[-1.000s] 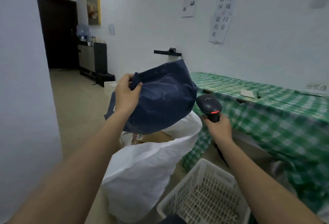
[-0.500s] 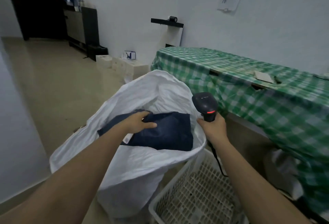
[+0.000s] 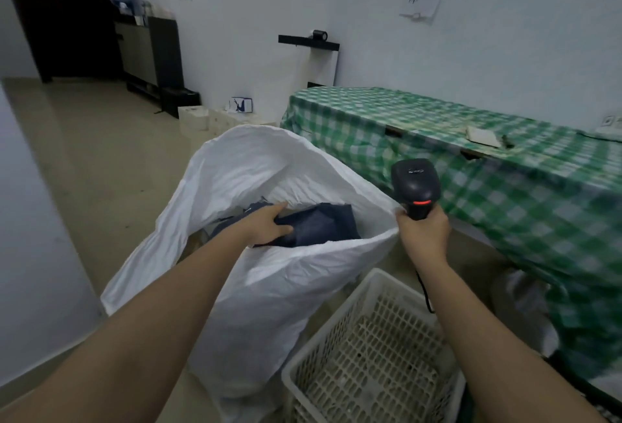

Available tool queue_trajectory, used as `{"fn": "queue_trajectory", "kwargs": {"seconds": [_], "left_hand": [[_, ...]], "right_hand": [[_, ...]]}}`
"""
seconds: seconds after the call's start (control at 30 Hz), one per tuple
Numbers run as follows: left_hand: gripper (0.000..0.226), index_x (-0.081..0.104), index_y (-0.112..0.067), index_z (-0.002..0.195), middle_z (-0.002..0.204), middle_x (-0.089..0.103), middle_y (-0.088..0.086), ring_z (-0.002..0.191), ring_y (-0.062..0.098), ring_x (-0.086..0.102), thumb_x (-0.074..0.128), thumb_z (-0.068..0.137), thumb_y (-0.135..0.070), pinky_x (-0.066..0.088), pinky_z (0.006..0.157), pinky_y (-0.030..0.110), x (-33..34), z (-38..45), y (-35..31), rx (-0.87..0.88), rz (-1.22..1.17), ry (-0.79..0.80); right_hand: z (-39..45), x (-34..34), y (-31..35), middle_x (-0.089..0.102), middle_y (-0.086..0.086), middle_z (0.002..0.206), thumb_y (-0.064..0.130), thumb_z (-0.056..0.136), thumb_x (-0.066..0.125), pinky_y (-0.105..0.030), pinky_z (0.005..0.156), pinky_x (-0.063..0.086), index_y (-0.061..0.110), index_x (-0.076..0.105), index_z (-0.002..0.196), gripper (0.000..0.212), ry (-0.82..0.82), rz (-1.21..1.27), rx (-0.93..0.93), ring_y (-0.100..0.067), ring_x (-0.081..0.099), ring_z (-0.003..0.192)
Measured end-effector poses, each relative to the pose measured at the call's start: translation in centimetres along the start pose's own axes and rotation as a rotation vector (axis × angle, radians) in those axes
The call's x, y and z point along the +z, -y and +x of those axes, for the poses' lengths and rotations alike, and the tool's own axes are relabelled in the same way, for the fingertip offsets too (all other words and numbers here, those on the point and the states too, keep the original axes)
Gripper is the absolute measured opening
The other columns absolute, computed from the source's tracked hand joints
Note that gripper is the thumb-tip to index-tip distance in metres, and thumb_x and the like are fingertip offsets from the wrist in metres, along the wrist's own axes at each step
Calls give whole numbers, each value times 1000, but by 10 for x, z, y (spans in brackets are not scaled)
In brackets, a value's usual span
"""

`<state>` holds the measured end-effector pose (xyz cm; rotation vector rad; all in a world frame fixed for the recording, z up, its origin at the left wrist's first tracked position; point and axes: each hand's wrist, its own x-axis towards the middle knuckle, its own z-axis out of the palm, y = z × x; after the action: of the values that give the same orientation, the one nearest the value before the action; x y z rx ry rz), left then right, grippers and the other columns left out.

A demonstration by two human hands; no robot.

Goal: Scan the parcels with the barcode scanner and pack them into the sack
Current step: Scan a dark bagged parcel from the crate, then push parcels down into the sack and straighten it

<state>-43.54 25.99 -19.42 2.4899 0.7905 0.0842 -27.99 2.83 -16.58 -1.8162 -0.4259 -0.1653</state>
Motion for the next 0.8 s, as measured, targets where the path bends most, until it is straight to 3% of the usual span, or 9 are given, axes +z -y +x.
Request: {"fn": "queue_trajectory", "kwargs": {"seconds": [0.07, 0.13, 0.27, 0.37, 0.47, 0.67, 0.8], "left_hand": [[58, 31, -18, 149, 154, 31, 11, 141, 28, 29, 52, 97, -33, 24, 115, 38, -7, -17, -13, 28, 5, -107], [48, 40, -18, 144, 153, 33, 4, 141, 21, 30, 52, 98, -27, 23, 113, 30, -12, -36, -32, 100, -117, -203], [35, 50, -19, 134, 142, 45, 1, 128, 17, 43, 50, 99, -22, 33, 105, 26, -2, -77, -86, 354, -115, -334], [35, 51, -19, 134, 135, 47, -3, 113, 15, 50, 49, 99, -19, 40, 99, 28, 30, -96, -132, 478, -128, -282], [37, 50, -16, 135, 136, 48, 2, 122, 17, 48, 51, 98, -21, 33, 98, 22, 71, -104, -177, 534, -170, -223], [41, 45, -19, 138, 138, 48, 4, 124, 20, 47, 50, 99, -29, 41, 99, 31, 175, -95, -257, 571, -162, 35], [39, 47, -15, 136, 137, 52, 6, 125, 20, 48, 51, 98, -25, 37, 93, 24, 256, -77, -292, 573, -163, 199]], "right_hand": [[-7, -9, -2, 62, -3, 84, 15, 80, 72, -30, 74, 41, 21, 61, 91, 17, 69, -46, -22, -19, 57, 84], [-15, -21, -6, 63, -4, 83, 18, 80, 73, -29, 73, 41, 19, 62, 89, 14, 116, -56, -25, -19, 57, 83], [-28, -59, -15, 66, -11, 79, 12, 77, 71, -32, 64, 40, 9, 63, 81, 9, 219, -134, -10, -23, 59, 77], [-43, -102, -30, 66, -11, 76, 11, 77, 69, -33, 63, 41, 7, 63, 79, 8, 270, -258, -13, -23, 59, 75], [-62, -156, -53, 64, -6, 73, 12, 77, 69, -31, 62, 43, 14, 61, 75, 8, 264, -364, 9, -21, 59, 73], [-96, -266, -142, 63, -11, 70, 13, 80, 69, -31, 60, 41, 9, 58, 75, 13, 200, -426, 264, -27, 57, 69], [-113, -312, -213, 67, -10, 73, 14, 80, 71, -33, 63, 50, 11, 63, 81, 9, 106, -442, 455, -23, 66, 67]]}}
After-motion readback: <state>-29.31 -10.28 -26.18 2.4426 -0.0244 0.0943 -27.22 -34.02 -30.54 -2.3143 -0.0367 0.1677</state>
